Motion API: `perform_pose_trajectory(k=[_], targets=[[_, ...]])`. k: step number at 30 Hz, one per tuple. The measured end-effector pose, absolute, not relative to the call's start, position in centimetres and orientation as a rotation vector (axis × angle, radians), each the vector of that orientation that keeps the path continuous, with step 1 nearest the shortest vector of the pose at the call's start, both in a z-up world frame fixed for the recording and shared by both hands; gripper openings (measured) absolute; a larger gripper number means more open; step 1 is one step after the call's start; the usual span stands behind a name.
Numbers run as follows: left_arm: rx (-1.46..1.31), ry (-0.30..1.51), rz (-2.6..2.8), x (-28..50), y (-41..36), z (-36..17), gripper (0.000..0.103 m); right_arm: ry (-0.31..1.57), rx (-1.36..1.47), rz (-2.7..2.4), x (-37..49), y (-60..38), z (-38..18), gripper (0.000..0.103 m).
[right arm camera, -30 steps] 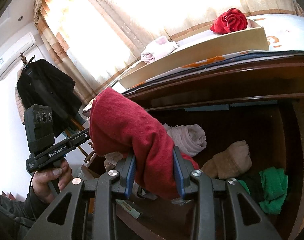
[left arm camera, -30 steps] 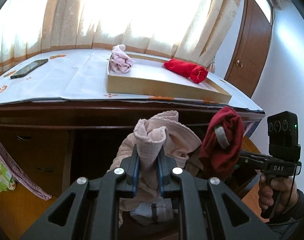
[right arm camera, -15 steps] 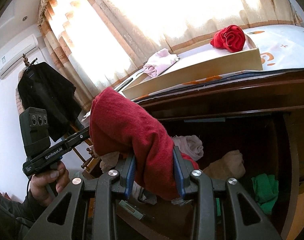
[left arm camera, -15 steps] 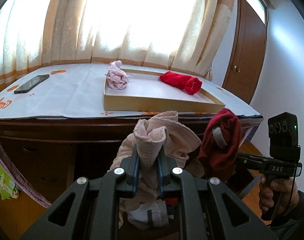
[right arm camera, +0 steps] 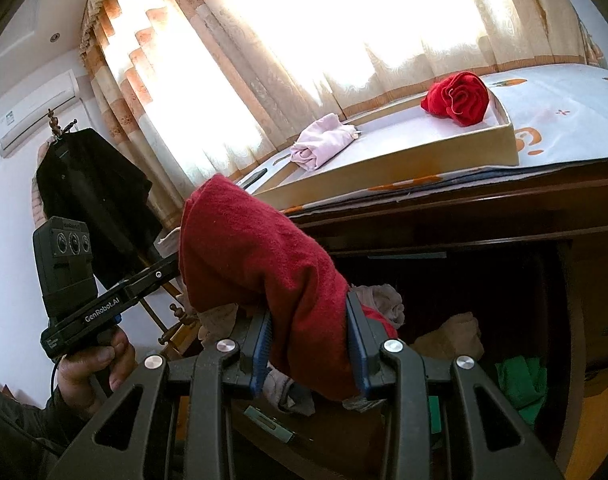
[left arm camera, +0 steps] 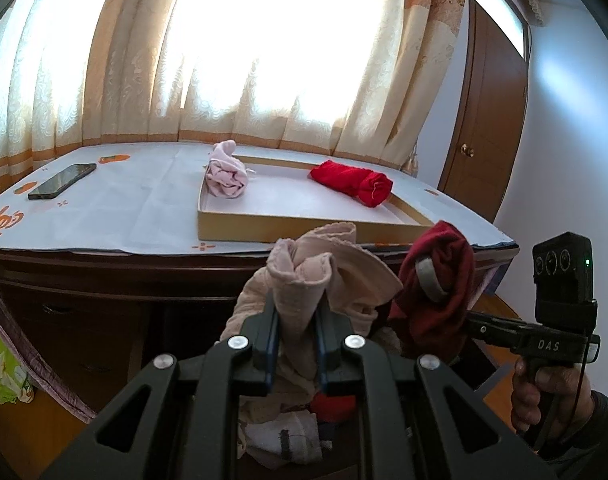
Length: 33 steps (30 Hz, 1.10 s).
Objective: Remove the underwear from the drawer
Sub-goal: 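Carry the beige garment over the tray with the left tool while the right tool carries the dark red garment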
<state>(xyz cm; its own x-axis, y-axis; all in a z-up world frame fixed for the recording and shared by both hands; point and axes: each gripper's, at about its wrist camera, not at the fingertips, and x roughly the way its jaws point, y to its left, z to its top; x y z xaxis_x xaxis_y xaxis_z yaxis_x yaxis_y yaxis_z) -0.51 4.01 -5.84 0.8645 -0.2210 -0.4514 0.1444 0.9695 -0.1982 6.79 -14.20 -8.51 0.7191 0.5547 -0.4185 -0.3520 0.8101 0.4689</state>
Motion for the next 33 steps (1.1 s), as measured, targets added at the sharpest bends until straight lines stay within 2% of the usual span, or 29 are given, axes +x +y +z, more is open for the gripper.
perform_pose_trajectory(k=[33], targets=[[-0.151,0.355,-0.21,-2.1,2.9,-3.0,0.013,0.444,0.309,0.503,4.6,-14.8,-5.7,0.036]])
